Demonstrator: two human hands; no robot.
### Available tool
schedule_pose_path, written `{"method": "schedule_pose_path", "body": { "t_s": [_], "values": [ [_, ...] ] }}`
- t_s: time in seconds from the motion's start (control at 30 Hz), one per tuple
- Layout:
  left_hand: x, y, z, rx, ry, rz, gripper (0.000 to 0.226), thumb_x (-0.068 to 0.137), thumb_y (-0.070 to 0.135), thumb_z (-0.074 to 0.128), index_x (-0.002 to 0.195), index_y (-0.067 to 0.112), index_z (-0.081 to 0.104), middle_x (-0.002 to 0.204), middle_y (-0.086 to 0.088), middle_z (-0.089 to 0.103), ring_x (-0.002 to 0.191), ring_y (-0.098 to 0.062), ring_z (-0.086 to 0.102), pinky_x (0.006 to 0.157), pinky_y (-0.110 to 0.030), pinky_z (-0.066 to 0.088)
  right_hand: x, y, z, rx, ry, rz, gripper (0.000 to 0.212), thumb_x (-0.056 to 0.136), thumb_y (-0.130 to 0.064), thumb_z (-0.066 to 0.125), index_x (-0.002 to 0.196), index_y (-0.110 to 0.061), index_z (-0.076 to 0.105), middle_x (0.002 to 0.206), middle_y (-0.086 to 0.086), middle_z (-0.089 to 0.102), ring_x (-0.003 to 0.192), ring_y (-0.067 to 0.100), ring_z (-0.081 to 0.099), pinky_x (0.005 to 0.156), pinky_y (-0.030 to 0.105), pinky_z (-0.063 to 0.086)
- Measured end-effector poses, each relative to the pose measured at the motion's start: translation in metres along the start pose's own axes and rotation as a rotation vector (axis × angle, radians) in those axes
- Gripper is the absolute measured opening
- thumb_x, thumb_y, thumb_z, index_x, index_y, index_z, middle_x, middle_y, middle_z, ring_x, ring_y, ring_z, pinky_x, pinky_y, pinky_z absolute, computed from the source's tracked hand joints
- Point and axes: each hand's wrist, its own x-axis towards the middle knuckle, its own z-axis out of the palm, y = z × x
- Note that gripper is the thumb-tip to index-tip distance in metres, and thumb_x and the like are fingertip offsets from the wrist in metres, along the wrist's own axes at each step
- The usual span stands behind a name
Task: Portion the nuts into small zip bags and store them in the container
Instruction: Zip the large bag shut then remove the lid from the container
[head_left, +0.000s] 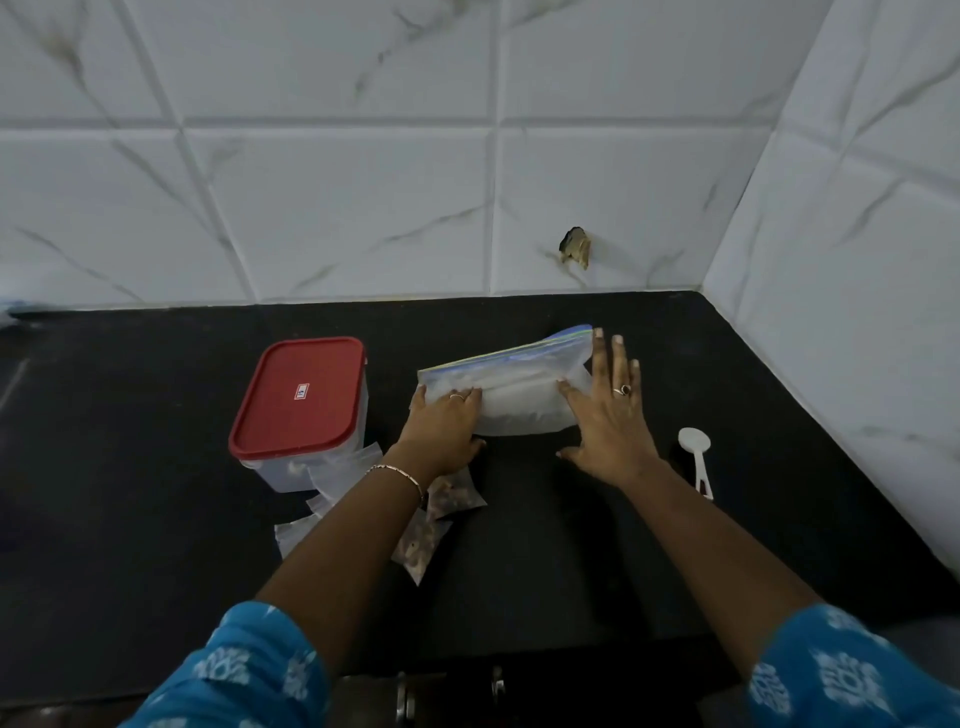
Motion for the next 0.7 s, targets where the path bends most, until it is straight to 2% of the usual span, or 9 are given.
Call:
{"method": "schedule_pose_path", "body": {
  "t_s": [0.07,0.13,0.27,0.33,0.43,0.5,0.57,0.63,0.7],
  "values": [
    [-0.001,-0.004,0.000,0.079,0.083,0.030,0.043,0.095,0.031,0.048,0.137,0.021,0.045,0.135,-0.003,0.057,0.127,-0.022,0.050,0.115,-0.047,0.020,0.001,-0.002,0.000,0.001,0.058,0.007,0.104,0.059,-0.053,0.083,0.148,-0.029,0.035,0.156,0.025,-0.021,0.143,0.047,-0.018,0.115,0.062,0.002],
    [-0.001,-0.006,0.000,0.119,0.122,0.061,0.039,0.095,0.029,0.049,0.134,0.024,0.049,0.127,-0.001,0.062,0.120,-0.021,0.056,0.112,-0.044,0.025,0.005,-0.004,-0.001,-0.017,0.044,-0.035,0.122,0.059,-0.049,0.085,0.155,-0.030,0.011,0.155,0.021,-0.028,0.142,0.045,-0.022,0.113,0.060,-0.007],
    [0.000,-0.005,0.001,0.041,0.094,0.109,0.066,0.090,0.037,0.062,0.146,0.020,0.032,0.141,-0.009,0.049,0.129,-0.026,0.047,0.111,-0.044,0.031,0.021,-0.008,-0.001,-0.036,-0.091,-0.135,0.139,0.060,-0.050,0.084,0.152,-0.023,-0.017,0.154,0.016,-0.034,0.142,0.039,-0.028,0.108,0.054,-0.023],
    [0.002,-0.004,0.001,0.082,0.144,0.125,0.081,0.084,0.042,0.068,0.149,0.019,0.026,0.148,-0.011,0.034,0.134,-0.028,0.035,0.111,-0.044,0.032,0.027,-0.007,0.002,0.001,-0.178,-0.164,0.138,0.064,-0.050,0.081,0.150,-0.018,-0.022,0.160,0.016,-0.013,0.148,0.034,-0.011,0.109,0.053,-0.021],
    [0.009,-0.005,0.005,0.105,0.164,0.102,0.103,0.077,0.049,0.073,0.153,0.016,0.011,0.159,-0.013,0.006,0.146,-0.032,0.010,0.117,-0.046,0.018,0.028,-0.005,0.006,0.093,-0.278,-0.229,0.125,0.069,-0.047,0.074,0.152,-0.016,-0.014,0.149,0.008,0.039,0.138,0.025,0.035,0.115,0.052,-0.011],
    [0.014,-0.006,0.007,0.100,0.129,0.093,0.107,0.079,0.051,0.070,0.154,0.014,0.003,0.162,-0.012,-0.006,0.149,-0.030,-0.002,0.119,-0.048,0.007,0.024,-0.003,0.009,0.117,-0.276,-0.271,0.108,0.074,-0.042,0.070,0.154,-0.014,0.003,0.143,0.003,0.047,0.133,0.020,0.042,0.118,0.048,0.000],
    [0.017,-0.006,0.007,0.042,0.081,0.094,0.095,0.086,0.048,0.064,0.154,0.014,0.007,0.161,-0.012,0.012,0.148,-0.028,0.013,0.119,-0.046,0.013,0.017,-0.002,0.014,0.127,-0.262,-0.305,0.092,0.078,-0.032,0.067,0.152,-0.014,0.016,0.144,0.002,0.046,0.132,0.020,0.042,0.118,0.043,0.011],
    [0.017,-0.008,0.007,-0.017,0.046,0.118,0.069,0.092,0.041,0.058,0.150,0.019,0.028,0.147,-0.009,0.042,0.135,-0.025,0.040,0.113,-0.041,0.029,0.010,-0.002,0.021,0.135,-0.251,-0.319,0.083,0.081,-0.024,0.065,0.151,-0.014,0.022,0.144,0.002,0.047,0.130,0.021,0.044,0.114,0.038,0.020],
    [0.015,-0.007,0.005,-0.026,0.019,0.139,0.044,0.096,0.037,0.053,0.137,0.023,0.048,0.133,-0.005,0.056,0.121,-0.021,0.053,0.103,-0.037,0.041,0.005,-0.003,0.026,0.186,-0.255,-0.291,0.076,0.084,-0.021,0.060,0.151,-0.015,0.025,0.143,0.003,0.047,0.129,0.021,0.045,0.110,0.036,0.027]
  ]
}}
